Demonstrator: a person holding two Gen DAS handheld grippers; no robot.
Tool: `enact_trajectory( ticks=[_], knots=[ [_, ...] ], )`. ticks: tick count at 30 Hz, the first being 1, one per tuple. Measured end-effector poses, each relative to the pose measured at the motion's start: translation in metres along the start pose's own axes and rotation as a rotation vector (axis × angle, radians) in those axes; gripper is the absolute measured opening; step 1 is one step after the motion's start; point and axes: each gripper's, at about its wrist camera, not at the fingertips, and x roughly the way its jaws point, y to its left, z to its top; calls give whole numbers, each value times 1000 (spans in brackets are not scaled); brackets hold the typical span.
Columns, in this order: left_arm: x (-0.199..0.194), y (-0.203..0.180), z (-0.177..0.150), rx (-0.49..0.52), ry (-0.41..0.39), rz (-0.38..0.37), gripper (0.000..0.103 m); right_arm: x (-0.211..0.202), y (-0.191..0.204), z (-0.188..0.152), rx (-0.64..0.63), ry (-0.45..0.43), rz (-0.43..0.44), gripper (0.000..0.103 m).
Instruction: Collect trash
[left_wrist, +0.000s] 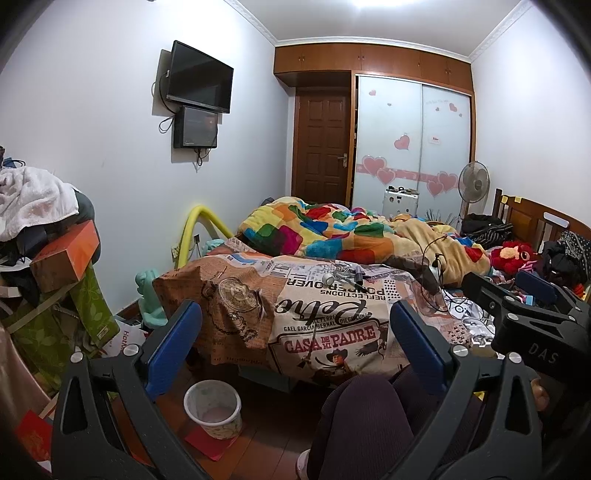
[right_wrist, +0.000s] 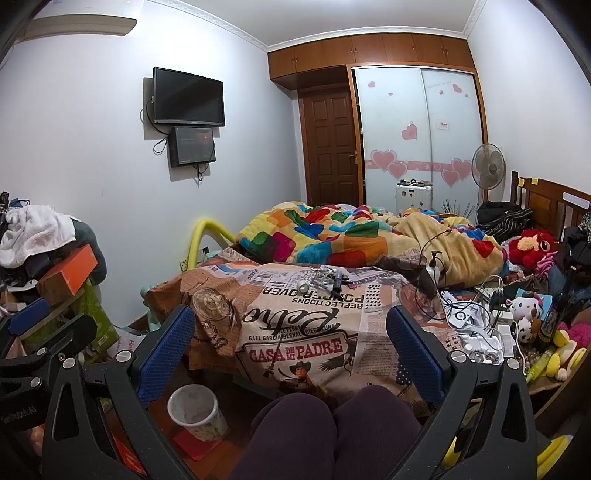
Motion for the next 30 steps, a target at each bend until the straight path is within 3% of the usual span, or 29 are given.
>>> enact_trajectory(
  ticks=[30],
  knots=[
    [-2, 1, 0, -9, -2, -3, 102, -1, 0, 2, -4, 0, 2, 103]
  ],
)
